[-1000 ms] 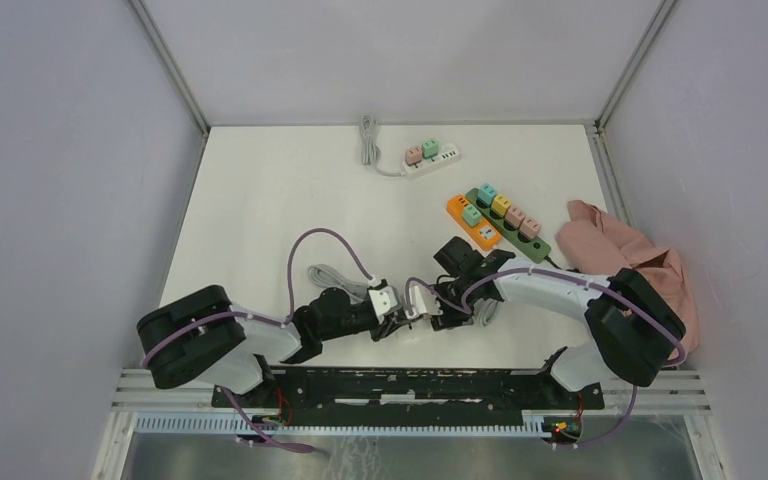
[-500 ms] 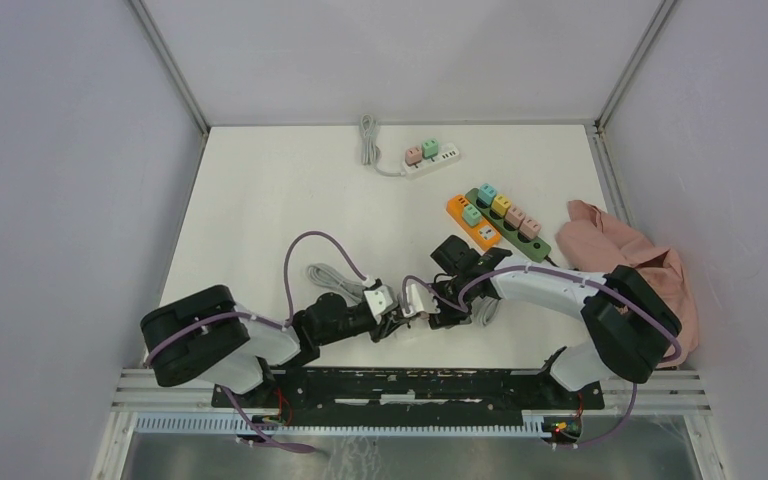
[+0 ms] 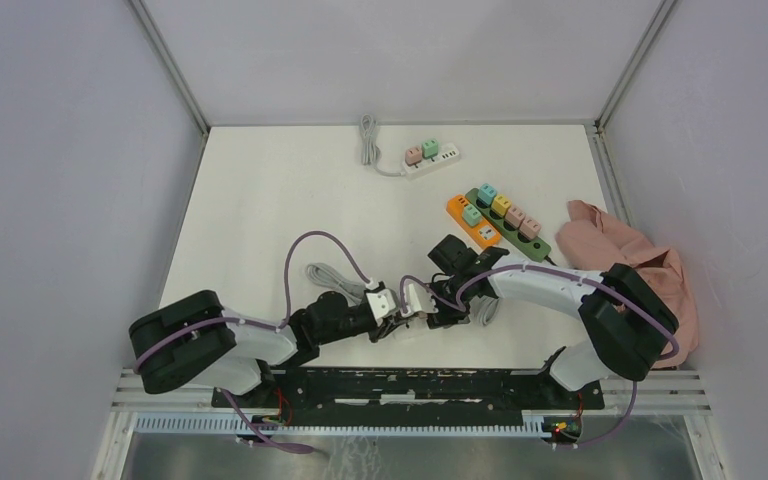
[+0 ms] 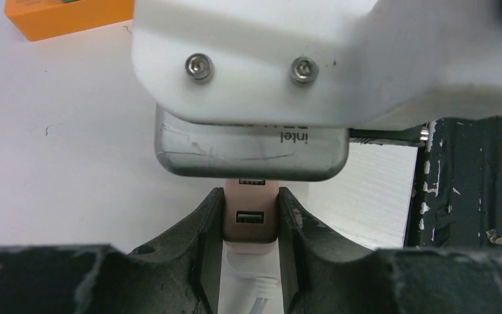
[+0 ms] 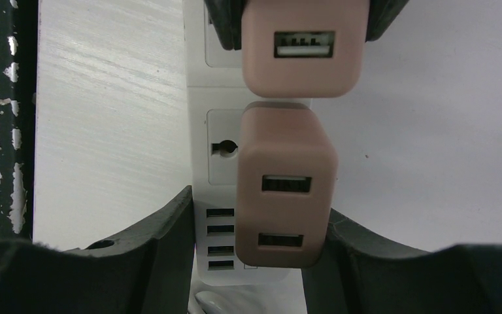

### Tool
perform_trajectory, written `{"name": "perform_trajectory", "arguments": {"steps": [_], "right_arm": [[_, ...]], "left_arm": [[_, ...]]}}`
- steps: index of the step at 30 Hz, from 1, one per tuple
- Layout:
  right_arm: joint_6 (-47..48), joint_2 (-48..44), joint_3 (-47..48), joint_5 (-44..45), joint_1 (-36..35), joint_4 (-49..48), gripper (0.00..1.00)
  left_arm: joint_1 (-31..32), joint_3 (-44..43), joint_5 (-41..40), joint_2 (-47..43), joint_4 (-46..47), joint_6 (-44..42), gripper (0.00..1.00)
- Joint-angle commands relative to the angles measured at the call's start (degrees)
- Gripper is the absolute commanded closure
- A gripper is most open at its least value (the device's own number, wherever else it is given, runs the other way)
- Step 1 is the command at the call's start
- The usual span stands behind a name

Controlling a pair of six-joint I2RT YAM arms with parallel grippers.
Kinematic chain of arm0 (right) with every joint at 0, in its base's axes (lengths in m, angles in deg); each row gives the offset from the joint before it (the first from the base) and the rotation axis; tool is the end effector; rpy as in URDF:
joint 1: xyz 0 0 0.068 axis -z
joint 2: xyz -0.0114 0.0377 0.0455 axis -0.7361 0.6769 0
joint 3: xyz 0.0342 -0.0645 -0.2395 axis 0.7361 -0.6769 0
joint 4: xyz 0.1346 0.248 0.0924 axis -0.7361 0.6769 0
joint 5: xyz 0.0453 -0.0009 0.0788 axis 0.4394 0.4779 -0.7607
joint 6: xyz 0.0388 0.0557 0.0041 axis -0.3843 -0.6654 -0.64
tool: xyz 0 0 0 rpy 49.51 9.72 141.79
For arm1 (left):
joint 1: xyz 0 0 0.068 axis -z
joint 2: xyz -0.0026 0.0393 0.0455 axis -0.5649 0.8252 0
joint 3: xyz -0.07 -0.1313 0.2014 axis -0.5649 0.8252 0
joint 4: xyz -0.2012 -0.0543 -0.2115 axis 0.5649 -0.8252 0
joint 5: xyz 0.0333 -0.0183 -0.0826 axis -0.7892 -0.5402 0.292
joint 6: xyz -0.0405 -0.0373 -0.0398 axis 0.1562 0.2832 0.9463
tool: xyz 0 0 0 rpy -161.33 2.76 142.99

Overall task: Pull the plug off the socket
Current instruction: Remove the plug from the socket.

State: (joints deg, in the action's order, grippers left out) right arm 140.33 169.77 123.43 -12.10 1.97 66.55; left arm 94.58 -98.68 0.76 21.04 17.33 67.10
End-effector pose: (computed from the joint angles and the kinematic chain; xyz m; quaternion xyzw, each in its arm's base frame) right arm 0.1926 0.2242 0.1004 -0.7636 0.5996 0.1734 0.1650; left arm 0.1212 -0.2288 0.0848 0.4650 0.6217 -0.3406 0.5303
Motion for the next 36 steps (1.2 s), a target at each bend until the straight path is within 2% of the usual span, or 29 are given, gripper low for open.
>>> {"name": "perform_trajectory", "arguments": {"steps": [1, 2, 4, 9, 13, 18, 26, 28, 32, 36], "right_arm": [[-0.52, 0.55, 2.37, 1.97, 0.25, 0.02, 1.0], [-0.43, 0.57, 2.4, 1.92, 0.25, 0.11, 1.0], [-0.25, 0.5, 2.45, 1.8, 0.25, 0.31, 1.0], [0.09, 0.4, 2.43, 1.65, 0.3, 0.66, 1.0], [0.3, 0.3, 2.47, 1.54, 0.25, 0.93, 1.0], [0.73, 0.4, 2.59, 1.14, 0.25, 1.39, 1.0], [1.0, 0.78, 2.83, 0.67, 0.25, 2.02, 1.0], [1.09, 0.99, 3.02, 0.48, 0.25, 2.32, 1.0], [1.05, 1.06, 3.07, 0.38, 0.25, 2.51, 1.0], [1.09, 1.02, 3.13, 0.29, 0.25, 2.6, 1.0]], "left_arm": [[0.28, -1.89, 1.0, -0.46, 4.81, 4.44, 0.97], [0.25, -1.34, 1.5, 0.32, 6.93, 5.41, 0.96], [0.22, -0.41, 1.62, 1.84, 9.56, 6.48, 0.84], [0.21, 0.1, 0.74, 3.21, 11.62, 7.38, 0.67], [0.2, 0.15, -0.13, 1.97, 10.73, 7.36, 0.55], [0.22, 0.95, -2.1, -1.06, 7.15, 6.89, 0.45], [0.19, 4.93, -4.44, -9.36, 3.59, 7.14, 0.14], [0.15, 5.16, -3.49, -10.58, 2.24, 7.08, 0.11], [0.15, 4.93, -2.19, -10.3, 1.33, 6.73, 0.1], [0.16, 2.53, -2.85, -6.2, 1.47, 6.28, 0.17]]}}
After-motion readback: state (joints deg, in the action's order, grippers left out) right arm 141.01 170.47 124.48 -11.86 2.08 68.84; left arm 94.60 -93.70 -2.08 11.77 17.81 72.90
